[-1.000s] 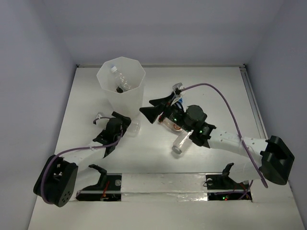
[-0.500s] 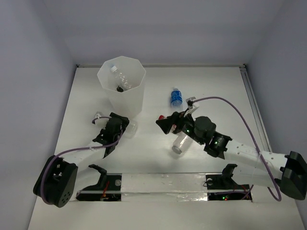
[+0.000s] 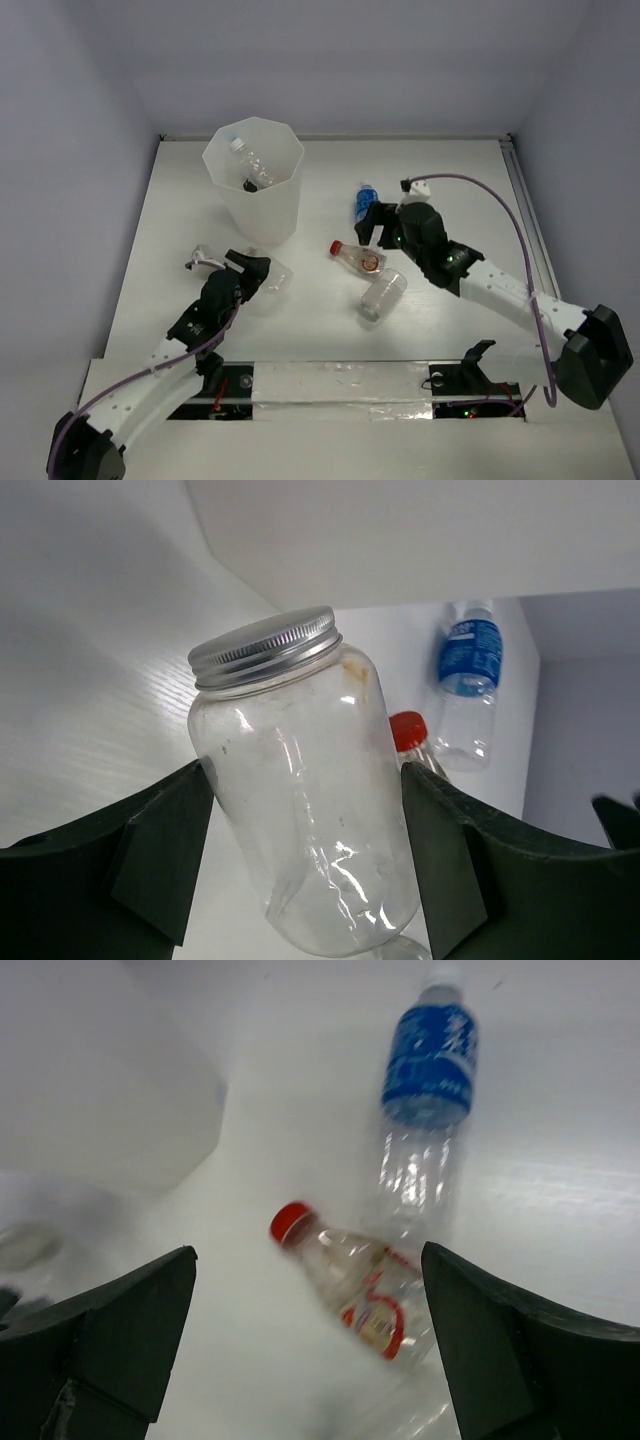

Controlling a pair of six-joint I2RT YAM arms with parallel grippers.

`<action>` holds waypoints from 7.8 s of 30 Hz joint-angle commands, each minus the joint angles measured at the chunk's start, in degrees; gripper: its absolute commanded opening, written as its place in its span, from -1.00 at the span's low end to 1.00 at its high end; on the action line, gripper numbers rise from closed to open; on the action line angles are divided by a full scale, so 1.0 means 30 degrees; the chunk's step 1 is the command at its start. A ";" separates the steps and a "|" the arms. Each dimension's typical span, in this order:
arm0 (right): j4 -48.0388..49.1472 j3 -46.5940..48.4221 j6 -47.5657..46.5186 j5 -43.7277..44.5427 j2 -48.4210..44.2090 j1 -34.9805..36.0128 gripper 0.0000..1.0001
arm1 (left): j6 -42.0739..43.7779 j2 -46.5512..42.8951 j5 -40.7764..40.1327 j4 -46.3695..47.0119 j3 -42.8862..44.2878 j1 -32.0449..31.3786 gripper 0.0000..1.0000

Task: Put the plastic bottles in the bin

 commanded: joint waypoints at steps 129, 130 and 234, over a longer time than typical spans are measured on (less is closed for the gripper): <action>0.2867 1.3101 -0.6341 -0.0662 0.3982 -0.0413 -0.80 | 1.4243 0.9983 0.0126 -0.2342 1.4824 -1.1837 0.52; 0.2689 1.1295 -0.5351 -0.0895 0.3162 -0.0944 -0.81 | 1.4450 1.0627 -0.0020 -0.1962 1.4999 -1.2160 0.52; -0.4287 0.7850 -0.6719 -0.9656 1.2152 -0.1388 -0.18 | 1.3483 1.1305 -0.0603 -0.2369 2.2881 0.2805 -0.25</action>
